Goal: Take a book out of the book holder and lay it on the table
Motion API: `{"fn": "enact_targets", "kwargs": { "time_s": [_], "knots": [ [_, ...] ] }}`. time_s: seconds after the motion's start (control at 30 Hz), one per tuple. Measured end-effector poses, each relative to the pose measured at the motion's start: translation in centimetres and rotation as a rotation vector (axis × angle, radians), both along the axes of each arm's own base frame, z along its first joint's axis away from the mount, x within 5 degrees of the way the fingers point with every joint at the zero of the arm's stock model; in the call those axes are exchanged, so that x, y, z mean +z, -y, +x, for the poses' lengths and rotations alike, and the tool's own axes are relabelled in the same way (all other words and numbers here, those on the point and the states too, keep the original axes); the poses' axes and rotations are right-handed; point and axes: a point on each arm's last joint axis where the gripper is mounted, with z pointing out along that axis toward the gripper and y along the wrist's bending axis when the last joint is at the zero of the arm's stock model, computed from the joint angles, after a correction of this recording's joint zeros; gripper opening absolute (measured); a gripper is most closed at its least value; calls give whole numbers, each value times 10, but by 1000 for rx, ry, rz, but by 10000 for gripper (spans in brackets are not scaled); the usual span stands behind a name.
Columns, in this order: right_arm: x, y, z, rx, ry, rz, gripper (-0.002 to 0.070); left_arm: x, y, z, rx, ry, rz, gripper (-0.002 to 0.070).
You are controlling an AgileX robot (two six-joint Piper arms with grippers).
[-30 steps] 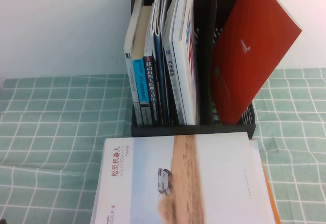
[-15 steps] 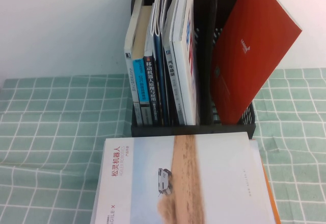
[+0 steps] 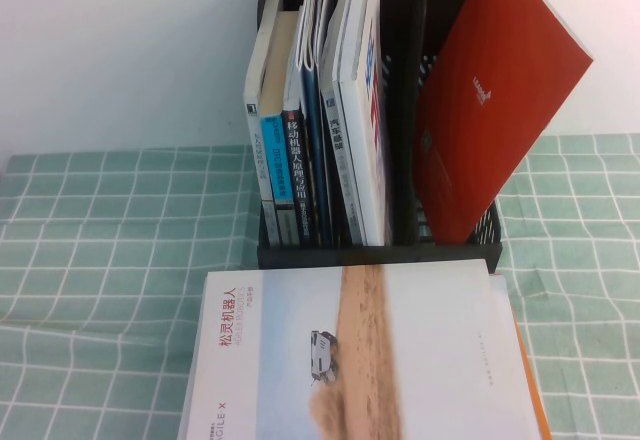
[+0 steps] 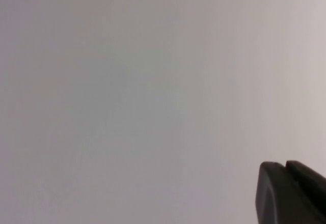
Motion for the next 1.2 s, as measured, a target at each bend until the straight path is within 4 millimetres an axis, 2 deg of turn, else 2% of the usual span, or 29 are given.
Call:
{"fn": "enact_targets", "kwargs": {
  "time_s": [0.3,0.4,0.47,0.57,0.67,0.77,0.87,1.07,1.2],
  "knots": [
    [1,0,0,-2,6,-10,-2,6,-1,-5,-10,84,-30,-3],
    [11,0,-2,-9,23,-30,-2,6,-6,-5,-13,85,-107,-2],
    [22,0,-5,-22,36,-73,-2,2,-9,-1,-18,19,-185,-2],
    [41,1,-10,-53,15,-131,-2,-1,-9,7,-36,-191,-236,-3],
    [54,4,-16,-85,-57,-137,-2,11,-3,6,-84,-352,-198,-2],
    [64,6,-21,-107,-124,-126,-2,29,3,3,-133,-435,-141,-2],
    [76,6,-24,-101,-178,-74,-2,37,7,6,-153,-493,-118,-3],
    [104,-2,-19,9,-302,29,-2,32,10,28,-177,-634,-182,-3],
    [113,-13,-6,140,-324,12,-2,39,20,50,-211,-833,-100,-3]
  ]
}}
